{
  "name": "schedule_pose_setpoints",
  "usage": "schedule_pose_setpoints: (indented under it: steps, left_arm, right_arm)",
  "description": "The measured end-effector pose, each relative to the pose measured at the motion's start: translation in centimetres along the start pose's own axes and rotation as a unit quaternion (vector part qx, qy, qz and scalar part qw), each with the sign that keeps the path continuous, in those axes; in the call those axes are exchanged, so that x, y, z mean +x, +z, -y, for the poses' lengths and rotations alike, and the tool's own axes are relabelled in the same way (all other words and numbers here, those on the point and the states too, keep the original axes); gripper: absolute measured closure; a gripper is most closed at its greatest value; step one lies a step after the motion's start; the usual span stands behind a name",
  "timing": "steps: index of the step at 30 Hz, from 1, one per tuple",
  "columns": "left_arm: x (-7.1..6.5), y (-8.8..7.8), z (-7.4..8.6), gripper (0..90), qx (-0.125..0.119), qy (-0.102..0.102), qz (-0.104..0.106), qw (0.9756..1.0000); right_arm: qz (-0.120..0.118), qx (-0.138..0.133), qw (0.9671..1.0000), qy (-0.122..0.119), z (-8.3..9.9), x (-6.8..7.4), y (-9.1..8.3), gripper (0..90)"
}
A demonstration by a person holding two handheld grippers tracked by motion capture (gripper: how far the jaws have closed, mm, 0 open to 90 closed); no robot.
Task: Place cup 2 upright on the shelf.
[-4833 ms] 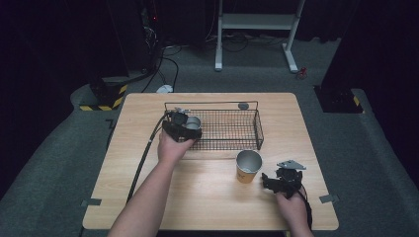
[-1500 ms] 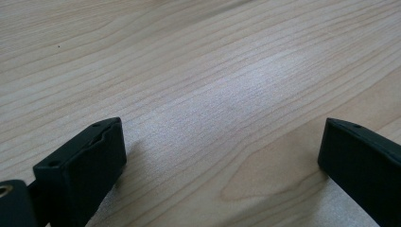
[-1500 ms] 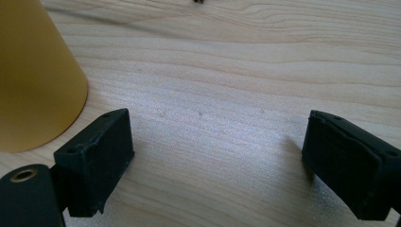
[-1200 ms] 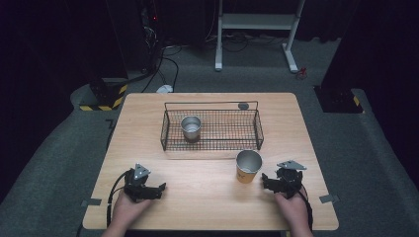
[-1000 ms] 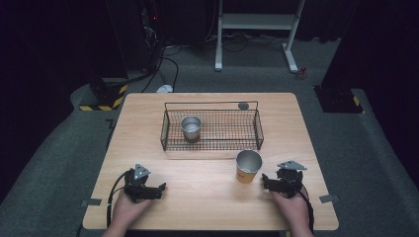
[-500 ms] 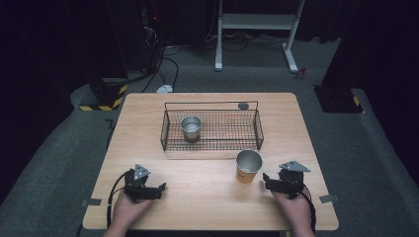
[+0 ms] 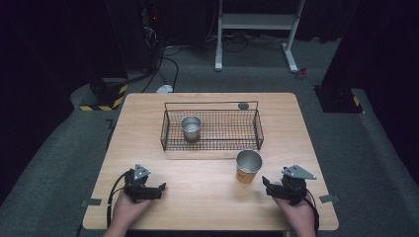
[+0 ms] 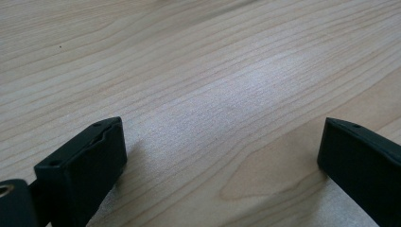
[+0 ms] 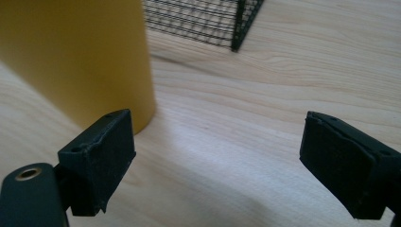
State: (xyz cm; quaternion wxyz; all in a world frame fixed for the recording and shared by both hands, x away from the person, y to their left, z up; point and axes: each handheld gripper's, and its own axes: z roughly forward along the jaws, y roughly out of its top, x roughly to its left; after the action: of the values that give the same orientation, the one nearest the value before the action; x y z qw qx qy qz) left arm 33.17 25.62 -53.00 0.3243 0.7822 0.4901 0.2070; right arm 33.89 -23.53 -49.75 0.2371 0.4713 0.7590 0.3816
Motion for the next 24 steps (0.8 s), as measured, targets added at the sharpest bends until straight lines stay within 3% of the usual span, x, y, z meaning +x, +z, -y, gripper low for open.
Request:
schedule_pose_setpoints:
  steps: [12, 24]
  left_arm:
    - [0.0, 0.0, 0.0, 2.4, 0.000, 0.000, 0.000, 1.0000]
    - [0.0, 0.0, 0.0, 2.2, 0.003, 0.002, 0.001, 1.0000]
  right_arm:
    - [-0.052, -0.035, 0.9977, -0.027, -0.6, 2.5, -1.1, 10.2]
    - [-0.064, -0.026, 0.9966, -0.045, -1.4, 3.5, -1.0, 9.9]
